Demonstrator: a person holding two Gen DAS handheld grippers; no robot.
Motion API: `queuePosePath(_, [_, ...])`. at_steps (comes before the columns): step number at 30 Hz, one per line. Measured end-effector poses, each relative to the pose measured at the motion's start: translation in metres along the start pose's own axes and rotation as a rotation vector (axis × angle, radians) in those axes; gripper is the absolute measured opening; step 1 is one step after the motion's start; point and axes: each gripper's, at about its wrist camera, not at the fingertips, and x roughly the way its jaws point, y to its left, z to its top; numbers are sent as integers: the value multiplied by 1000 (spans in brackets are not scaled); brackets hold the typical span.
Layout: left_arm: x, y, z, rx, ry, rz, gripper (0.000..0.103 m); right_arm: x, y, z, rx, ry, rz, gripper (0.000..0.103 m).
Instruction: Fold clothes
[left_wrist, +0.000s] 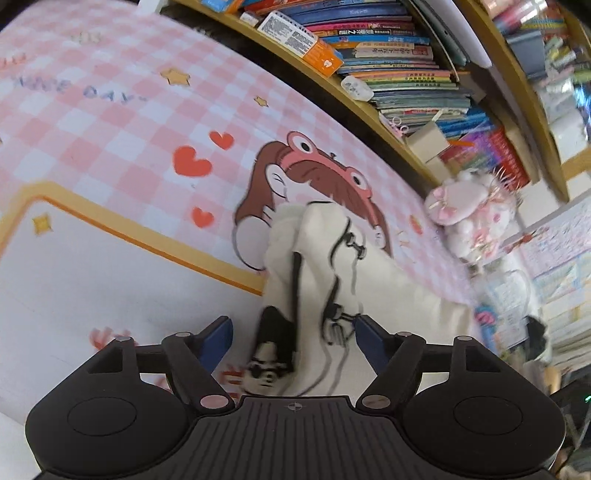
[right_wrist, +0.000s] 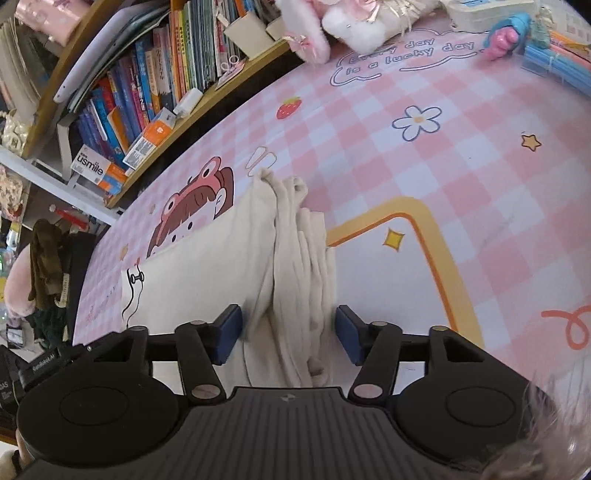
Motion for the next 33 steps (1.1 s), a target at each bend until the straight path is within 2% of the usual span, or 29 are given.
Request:
queuePosePath(2, [4, -3, -1, -18, 7, -15, 55, 2, 4, 0, -20, 3, -16, 44])
queuePosePath(3, [5, -5, -2, -11, 13, 0, 48, 2, 6, 0, -33, 3, -23, 39])
queuePosePath(4, [5, -7, -2, 2, 17, 13, 36, 2, 9, -1, -49, -3, -27, 33])
queuePosePath(5, [2, -9, -3, 20, 6, 16, 29, 0, 12, -2, -67, -13, -28, 27])
queuePosePath(7, [-5, -17, -7, 74, -22, 13, 26, -4, 23, -5, -139, -47, -38, 22])
queuePosePath(10, [-11, -27, -10, 152, -38, 13, 25, -11, 43, -15, -301, -109, -56, 21])
queuePosePath(12, [-9, -22, -9, 134, -23, 15, 26, -12, 45, -16, -325, -119, -57, 21])
queuePosePath(15, [-5, -8, -5, 54, 4, -7, 30, -8, 33, -12, -231, -86, -51, 23])
queuePosePath(17, [-3, -1, -4, 23, 19, -17, 37, -5, 22, -8, -152, -63, -42, 33])
queuePosePath(19, [1, 3, -4, 1, 35, -25, 39, -3, 12, -6, -74, -47, -28, 38])
queuePosePath(24, [8, 6, -1, -33, 56, -53, 42, 2, -3, -6, 55, -27, 24, 41])
queuePosePath(28, [10, 5, 0, -41, 59, -53, 38, 6, 3, -4, 30, -22, 21, 41])
queuePosePath(30, [10, 0, -1, -5, 50, -25, 35, 8, 11, -5, -16, -20, -1, 32])
queuePosePath(33, [5, -16, -4, 93, 29, 23, 29, 5, 29, -8, -142, -49, -46, 25])
